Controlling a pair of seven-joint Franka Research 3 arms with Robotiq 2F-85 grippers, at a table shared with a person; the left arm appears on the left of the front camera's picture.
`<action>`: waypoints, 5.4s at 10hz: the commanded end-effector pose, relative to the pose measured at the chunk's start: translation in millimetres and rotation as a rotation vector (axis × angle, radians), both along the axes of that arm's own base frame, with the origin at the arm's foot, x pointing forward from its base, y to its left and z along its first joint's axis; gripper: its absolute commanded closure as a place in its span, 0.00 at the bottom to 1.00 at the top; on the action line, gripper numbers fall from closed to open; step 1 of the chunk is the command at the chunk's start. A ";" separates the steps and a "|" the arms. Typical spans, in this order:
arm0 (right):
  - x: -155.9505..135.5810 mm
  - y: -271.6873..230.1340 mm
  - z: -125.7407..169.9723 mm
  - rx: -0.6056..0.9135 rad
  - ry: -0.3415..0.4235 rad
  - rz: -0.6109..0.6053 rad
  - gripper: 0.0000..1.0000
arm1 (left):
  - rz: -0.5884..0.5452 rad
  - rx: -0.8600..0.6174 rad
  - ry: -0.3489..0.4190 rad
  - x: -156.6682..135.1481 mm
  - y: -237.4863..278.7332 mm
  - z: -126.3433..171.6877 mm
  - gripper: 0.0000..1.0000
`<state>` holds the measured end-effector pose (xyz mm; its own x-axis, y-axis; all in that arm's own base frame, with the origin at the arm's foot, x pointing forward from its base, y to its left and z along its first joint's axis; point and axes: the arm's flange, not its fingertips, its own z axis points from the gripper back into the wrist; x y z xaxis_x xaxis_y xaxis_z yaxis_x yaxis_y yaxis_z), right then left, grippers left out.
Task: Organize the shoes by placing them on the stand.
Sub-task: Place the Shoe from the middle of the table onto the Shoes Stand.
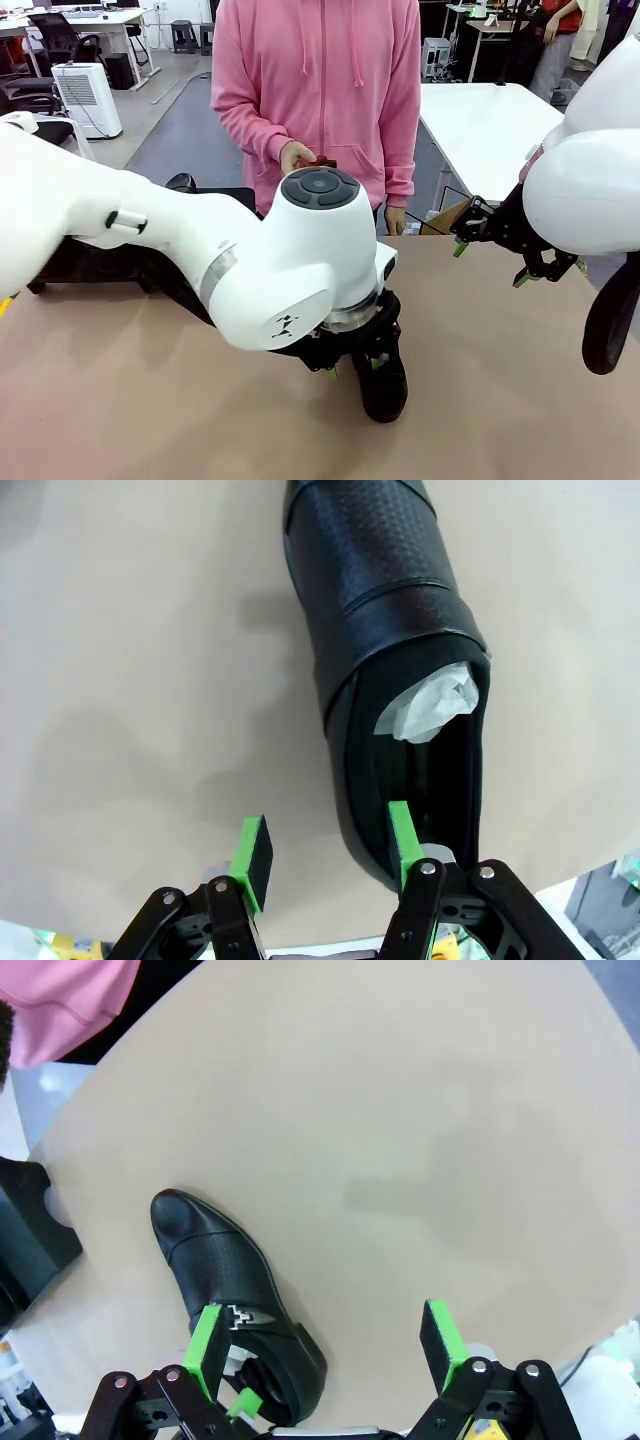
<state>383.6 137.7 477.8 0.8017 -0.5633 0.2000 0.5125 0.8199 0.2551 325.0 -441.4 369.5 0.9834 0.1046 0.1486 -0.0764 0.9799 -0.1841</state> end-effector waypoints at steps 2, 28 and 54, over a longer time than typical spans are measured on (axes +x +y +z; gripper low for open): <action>1.1 -2.3 0.7 0.008 -0.005 0.016 0.00 | 0.006 -0.003 -0.024 10.5 -23.5 -10.2 0.39; 1.1 -2.3 0.7 0.008 -0.005 0.016 0.00 | -0.048 0.252 -0.476 92.5 147.3 106.0 1.00; 1.1 -2.3 0.7 0.008 -0.005 0.016 0.00 | 0.162 0.257 -0.478 200.5 245.4 40.2 0.41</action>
<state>383.7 137.3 478.0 0.8016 -0.5633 0.2003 0.5124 0.8199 0.2554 526.5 -196.2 408.8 0.7997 0.1420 0.5834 -0.1747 0.9846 -0.0002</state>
